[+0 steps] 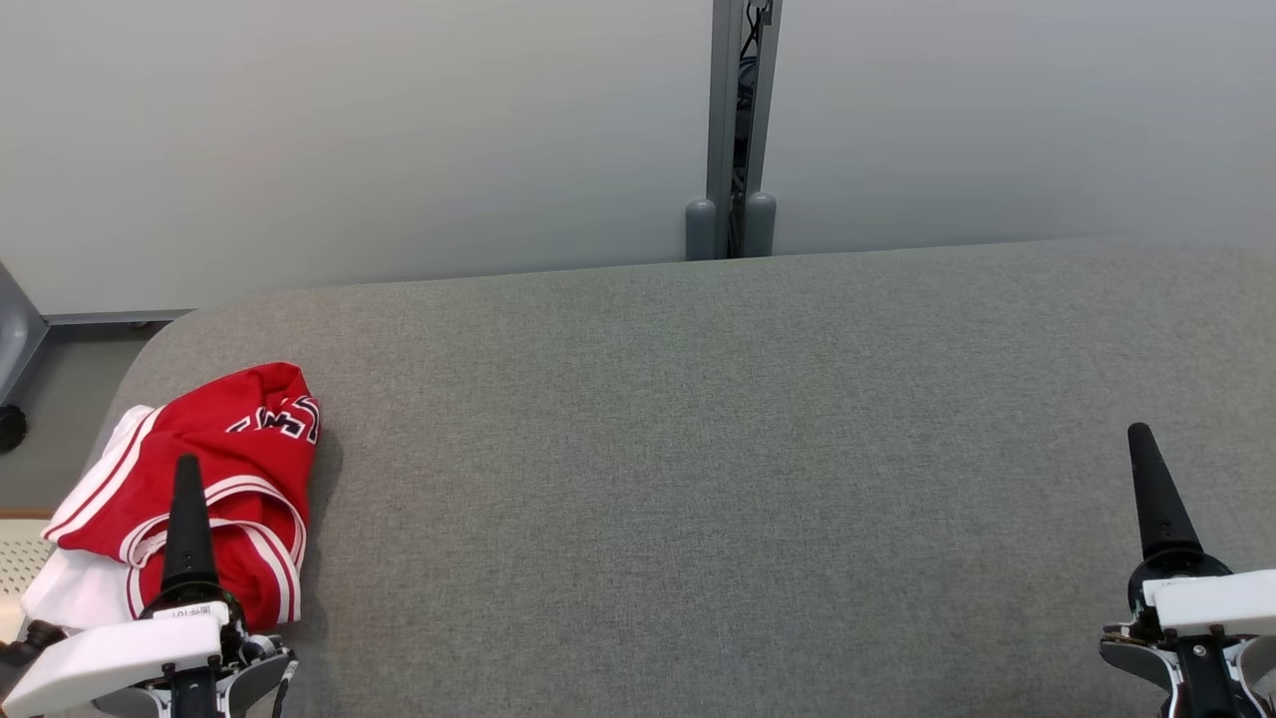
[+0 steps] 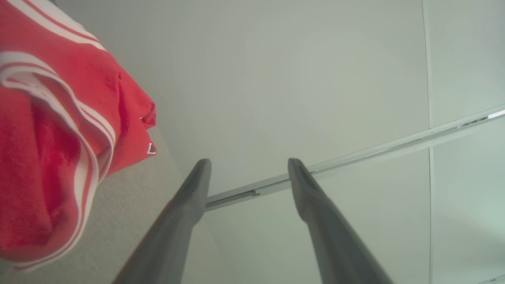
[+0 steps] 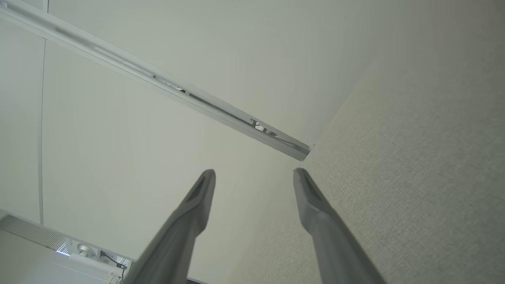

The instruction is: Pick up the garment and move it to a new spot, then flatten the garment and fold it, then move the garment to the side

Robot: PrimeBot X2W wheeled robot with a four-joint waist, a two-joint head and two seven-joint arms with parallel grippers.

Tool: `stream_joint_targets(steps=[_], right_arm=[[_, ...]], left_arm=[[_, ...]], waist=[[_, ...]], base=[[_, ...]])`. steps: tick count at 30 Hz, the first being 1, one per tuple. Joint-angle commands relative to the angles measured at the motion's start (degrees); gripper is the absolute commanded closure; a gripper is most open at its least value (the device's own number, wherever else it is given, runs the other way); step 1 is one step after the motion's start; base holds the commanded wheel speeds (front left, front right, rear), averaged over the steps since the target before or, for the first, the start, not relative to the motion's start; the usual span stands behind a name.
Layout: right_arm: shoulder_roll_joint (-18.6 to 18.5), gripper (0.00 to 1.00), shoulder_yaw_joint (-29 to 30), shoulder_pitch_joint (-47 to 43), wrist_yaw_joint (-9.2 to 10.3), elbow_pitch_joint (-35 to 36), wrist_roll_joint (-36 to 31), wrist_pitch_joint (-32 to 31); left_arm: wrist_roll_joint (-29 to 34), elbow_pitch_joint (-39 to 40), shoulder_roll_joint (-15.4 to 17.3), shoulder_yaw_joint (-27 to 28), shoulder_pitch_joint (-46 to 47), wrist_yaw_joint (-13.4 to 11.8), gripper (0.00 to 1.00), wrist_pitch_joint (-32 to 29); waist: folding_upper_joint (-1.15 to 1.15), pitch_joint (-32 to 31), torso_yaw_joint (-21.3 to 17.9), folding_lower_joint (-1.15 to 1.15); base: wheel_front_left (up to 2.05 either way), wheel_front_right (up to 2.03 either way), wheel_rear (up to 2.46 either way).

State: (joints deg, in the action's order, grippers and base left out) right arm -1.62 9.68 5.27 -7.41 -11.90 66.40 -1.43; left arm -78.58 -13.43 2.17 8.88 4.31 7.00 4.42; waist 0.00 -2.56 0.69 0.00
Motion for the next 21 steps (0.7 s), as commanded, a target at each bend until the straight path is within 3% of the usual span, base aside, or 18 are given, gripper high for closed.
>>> stream_joint_targets(steps=[1,21], right_arm=[[-0.6,0.0,-0.5,0.8,-0.08,2.1,-3.4,0.9],[-0.9,0.0,-5.8,2.0,-0.09,12.7,-34.1,5.5]], left_arm=[[2.4,1.7,0.4,1.1,0.8,0.2,0.0,0.5],[18.9,10.5,0.6,3.5,0.2,0.1,0.0,3.5]], waist=[[0.0,-0.1,0.1,0.0],[0.0,-0.5,1.1,0.0]], base=[[0.0,0.0,0.0],[0.0,0.0,0.0]])
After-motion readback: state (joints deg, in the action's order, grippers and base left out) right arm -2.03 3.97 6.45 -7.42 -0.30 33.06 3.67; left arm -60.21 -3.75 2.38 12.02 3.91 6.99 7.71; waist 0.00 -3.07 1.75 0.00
